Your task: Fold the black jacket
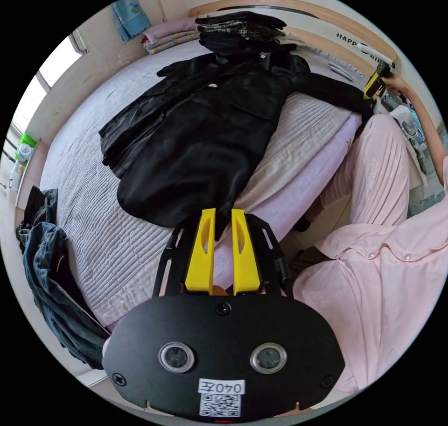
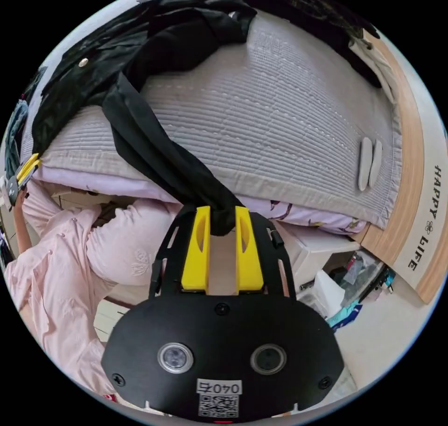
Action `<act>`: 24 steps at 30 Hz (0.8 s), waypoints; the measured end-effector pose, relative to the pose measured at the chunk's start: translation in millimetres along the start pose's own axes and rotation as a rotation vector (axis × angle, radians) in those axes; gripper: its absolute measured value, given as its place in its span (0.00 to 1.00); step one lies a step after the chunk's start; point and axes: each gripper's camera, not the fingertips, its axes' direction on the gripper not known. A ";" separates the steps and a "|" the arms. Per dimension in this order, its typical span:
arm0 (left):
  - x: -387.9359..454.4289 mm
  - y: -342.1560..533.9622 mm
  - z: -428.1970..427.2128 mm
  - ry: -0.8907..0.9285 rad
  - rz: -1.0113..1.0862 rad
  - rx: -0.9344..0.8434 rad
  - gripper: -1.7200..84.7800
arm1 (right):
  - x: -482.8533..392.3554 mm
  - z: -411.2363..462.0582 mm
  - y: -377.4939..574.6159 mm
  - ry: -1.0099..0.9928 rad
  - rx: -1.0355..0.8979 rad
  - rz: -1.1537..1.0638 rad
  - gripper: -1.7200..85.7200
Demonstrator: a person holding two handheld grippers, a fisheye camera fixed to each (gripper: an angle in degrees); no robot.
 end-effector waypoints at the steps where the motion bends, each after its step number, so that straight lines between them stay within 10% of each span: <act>1: -0.8 -0.6 -1.3 0.002 0.003 -0.003 0.03 | -11.6 -8.9 -0.5 0.069 0.040 0.025 0.14; 7: -19.6 -11.6 -15.4 0.098 -0.006 -0.041 0.01 | -109.6 -67.1 -23.9 0.038 0.393 -0.223 0.17; 18: -58.4 -20.4 -72.0 0.180 0.055 -0.085 0.01 | -101.4 -35.9 -57.6 -0.221 0.148 -0.307 0.03; 24: -104.8 -1.1 -104.2 0.077 -0.214 0.052 0.04 | -95.8 -88.7 -68.4 0.044 0.240 -0.219 0.12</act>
